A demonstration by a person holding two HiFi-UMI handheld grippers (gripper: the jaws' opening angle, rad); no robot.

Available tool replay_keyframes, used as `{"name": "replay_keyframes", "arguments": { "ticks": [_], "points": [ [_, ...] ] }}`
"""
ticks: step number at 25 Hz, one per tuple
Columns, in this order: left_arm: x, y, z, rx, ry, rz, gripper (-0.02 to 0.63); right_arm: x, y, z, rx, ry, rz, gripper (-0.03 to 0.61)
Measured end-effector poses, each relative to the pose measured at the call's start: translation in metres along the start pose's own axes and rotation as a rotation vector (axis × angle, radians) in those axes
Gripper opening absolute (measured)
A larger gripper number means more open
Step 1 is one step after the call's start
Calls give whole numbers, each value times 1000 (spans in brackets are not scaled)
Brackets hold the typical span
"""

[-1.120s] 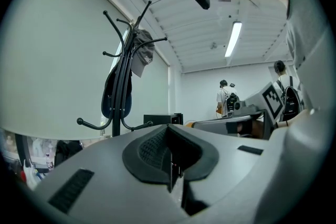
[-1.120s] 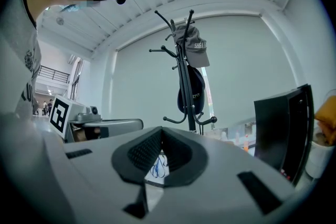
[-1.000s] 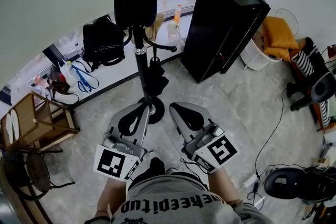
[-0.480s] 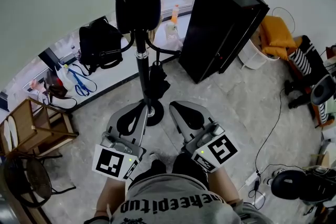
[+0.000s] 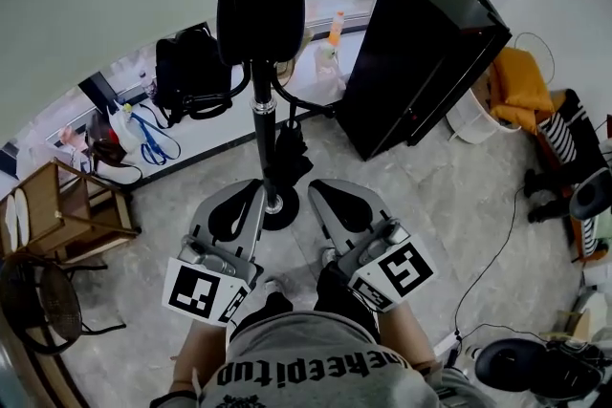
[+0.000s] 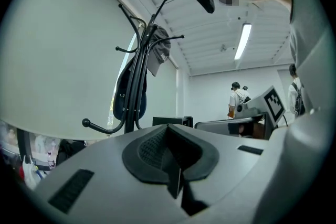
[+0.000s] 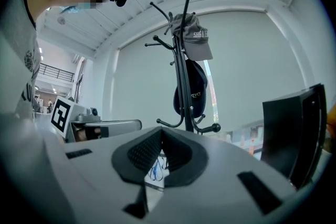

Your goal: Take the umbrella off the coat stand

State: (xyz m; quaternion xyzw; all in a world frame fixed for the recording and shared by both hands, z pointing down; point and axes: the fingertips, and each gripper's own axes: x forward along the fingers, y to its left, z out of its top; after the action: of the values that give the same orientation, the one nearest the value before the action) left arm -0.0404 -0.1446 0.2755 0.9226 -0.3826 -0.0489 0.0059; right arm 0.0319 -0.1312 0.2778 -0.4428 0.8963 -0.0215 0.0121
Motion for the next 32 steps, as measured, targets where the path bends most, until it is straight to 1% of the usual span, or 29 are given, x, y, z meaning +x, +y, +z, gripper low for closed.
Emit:
{"name": "replay_keyframes", "arguments": {
  "ticks": [14,32],
  "points": [
    [32,-6,1,19,1,159,15,10,-40,8,7,12,160,11],
    [29,-19,-1,43,-17,408,15,12,-50,5,-3,13,409,11]
  ]
}}
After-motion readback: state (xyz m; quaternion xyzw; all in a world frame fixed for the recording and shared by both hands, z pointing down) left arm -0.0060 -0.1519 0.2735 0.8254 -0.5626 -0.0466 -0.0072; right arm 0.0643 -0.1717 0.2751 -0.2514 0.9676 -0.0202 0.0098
